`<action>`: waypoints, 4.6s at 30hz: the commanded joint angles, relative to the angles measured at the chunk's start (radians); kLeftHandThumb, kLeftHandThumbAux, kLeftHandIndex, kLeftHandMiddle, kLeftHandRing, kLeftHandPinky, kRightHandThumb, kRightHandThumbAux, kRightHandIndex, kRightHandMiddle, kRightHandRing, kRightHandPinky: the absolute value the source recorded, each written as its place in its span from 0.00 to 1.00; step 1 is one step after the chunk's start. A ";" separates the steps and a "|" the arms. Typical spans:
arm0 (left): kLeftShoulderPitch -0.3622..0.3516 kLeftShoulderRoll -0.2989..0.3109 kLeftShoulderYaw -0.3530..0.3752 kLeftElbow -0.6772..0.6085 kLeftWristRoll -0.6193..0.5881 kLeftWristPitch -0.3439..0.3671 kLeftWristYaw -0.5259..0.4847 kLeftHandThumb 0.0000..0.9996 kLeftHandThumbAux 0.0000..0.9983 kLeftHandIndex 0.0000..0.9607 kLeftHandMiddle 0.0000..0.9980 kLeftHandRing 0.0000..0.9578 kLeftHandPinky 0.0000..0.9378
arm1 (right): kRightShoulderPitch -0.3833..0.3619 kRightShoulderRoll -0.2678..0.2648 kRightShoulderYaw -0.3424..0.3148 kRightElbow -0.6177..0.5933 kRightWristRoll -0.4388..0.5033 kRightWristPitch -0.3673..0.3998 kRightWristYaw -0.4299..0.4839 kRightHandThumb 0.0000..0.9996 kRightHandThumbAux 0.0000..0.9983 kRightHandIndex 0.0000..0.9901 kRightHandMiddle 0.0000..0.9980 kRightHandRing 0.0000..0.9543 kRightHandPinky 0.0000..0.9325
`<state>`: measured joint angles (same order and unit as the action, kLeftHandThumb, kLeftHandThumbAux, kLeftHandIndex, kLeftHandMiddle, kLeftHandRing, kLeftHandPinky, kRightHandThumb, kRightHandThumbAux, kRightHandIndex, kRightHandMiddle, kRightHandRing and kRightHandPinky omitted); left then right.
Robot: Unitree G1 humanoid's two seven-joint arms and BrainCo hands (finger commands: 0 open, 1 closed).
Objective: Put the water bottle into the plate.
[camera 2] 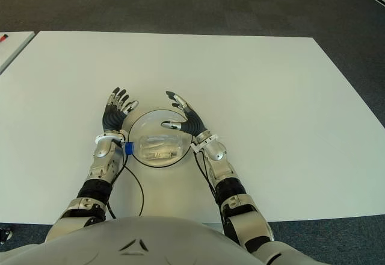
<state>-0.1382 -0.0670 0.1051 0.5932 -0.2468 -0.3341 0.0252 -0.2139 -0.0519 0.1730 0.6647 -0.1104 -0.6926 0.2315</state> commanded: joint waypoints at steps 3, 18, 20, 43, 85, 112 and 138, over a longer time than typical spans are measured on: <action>0.012 -0.061 0.007 0.024 -0.008 0.031 0.003 0.00 0.89 0.10 0.13 0.12 0.15 | -0.046 0.006 -0.036 0.044 0.034 0.000 -0.010 0.24 0.58 0.00 0.00 0.00 0.00; 0.019 -0.055 0.009 0.018 -0.009 0.034 0.006 0.00 0.90 0.10 0.13 0.12 0.15 | -0.151 0.046 -0.160 0.231 0.118 0.022 -0.076 0.18 0.75 0.00 0.00 0.00 0.03; 0.020 -0.050 0.011 0.016 -0.009 0.037 0.006 0.00 0.89 0.09 0.12 0.12 0.14 | -0.159 0.068 -0.195 0.250 0.168 0.041 -0.066 0.17 0.76 0.00 0.00 0.00 0.03; 0.018 -0.034 0.036 0.014 -0.028 0.049 -0.029 0.00 0.91 0.11 0.14 0.12 0.15 | -0.155 0.156 -0.334 0.248 0.297 0.191 -0.097 0.16 0.79 0.00 0.00 0.00 0.05; 0.012 -0.025 0.056 0.028 -0.025 0.049 -0.038 0.00 0.89 0.12 0.13 0.13 0.17 | -0.106 0.207 -0.360 0.104 0.360 0.524 -0.230 0.00 0.85 0.00 0.02 0.01 0.07; -0.001 -0.026 0.072 0.039 -0.029 0.052 -0.042 0.00 0.91 0.11 0.12 0.12 0.16 | -0.102 0.193 -0.346 0.126 0.343 0.491 -0.184 0.00 0.85 0.03 0.04 0.03 0.09; 0.000 -0.032 0.077 0.036 -0.026 0.050 -0.040 0.00 0.91 0.10 0.11 0.11 0.16 | -0.108 0.180 -0.341 0.164 0.331 0.452 -0.167 0.00 0.85 0.03 0.05 0.04 0.09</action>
<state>-0.1525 -0.0676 0.1785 0.6021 -0.2737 -0.3103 -0.0144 -0.3657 0.1090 -0.1745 0.7914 0.2351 -0.2620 0.0686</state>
